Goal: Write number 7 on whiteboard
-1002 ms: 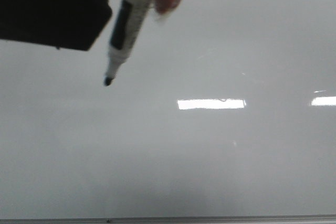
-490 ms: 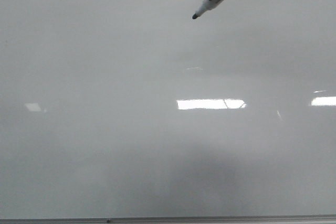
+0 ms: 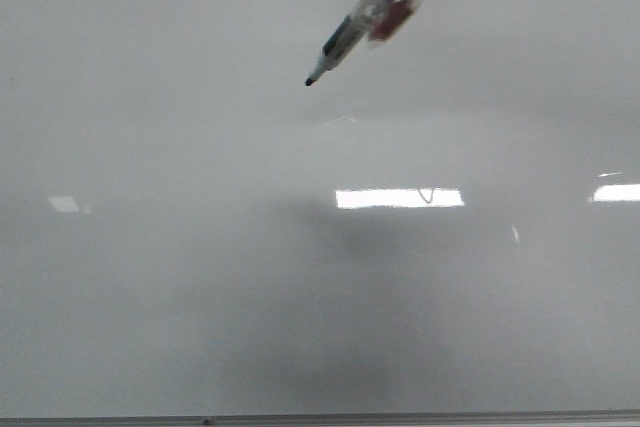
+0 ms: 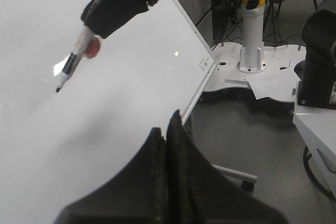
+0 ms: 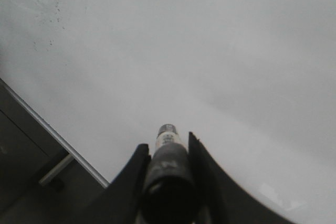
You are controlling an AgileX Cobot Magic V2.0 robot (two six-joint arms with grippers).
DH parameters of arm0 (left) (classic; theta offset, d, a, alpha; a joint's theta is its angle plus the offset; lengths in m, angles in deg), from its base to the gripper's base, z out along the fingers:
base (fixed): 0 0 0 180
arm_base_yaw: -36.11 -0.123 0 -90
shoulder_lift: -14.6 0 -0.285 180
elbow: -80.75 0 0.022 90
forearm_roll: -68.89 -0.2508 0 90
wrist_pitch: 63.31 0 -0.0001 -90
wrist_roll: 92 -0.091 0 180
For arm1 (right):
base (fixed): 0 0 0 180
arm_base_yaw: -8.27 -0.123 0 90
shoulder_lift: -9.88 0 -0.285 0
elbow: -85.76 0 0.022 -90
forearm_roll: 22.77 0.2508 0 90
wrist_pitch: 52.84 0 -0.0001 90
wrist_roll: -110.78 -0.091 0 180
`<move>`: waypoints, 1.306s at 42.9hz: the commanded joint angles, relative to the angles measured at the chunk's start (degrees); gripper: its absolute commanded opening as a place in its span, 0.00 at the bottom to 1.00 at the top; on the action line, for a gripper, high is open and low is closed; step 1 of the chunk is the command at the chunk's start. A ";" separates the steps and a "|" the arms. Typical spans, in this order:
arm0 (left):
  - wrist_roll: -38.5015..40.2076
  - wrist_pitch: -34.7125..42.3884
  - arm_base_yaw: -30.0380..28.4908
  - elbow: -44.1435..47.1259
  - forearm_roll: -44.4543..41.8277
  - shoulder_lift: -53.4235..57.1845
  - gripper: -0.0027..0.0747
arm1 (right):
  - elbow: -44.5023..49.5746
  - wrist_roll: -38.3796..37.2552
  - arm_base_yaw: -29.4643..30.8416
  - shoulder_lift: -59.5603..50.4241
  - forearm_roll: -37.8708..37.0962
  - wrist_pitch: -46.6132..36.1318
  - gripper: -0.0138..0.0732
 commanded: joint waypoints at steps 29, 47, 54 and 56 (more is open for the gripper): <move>0.62 3.66 0.00 -0.85 0.27 -0.31 0.01 | -25.27 1.05 -4.55 25.06 1.02 -3.96 0.09; 0.62 3.88 0.00 -0.85 0.27 -0.31 0.01 | -20.50 1.11 5.91 19.16 -0.43 -0.83 0.09; 0.62 3.98 0.00 -0.85 0.27 -0.31 0.01 | -17.00 2.09 7.74 17.24 -1.26 -0.58 0.09; 0.62 3.98 0.00 -0.85 0.27 -0.31 0.01 | -16.37 2.81 7.51 17.52 -1.25 -0.30 0.09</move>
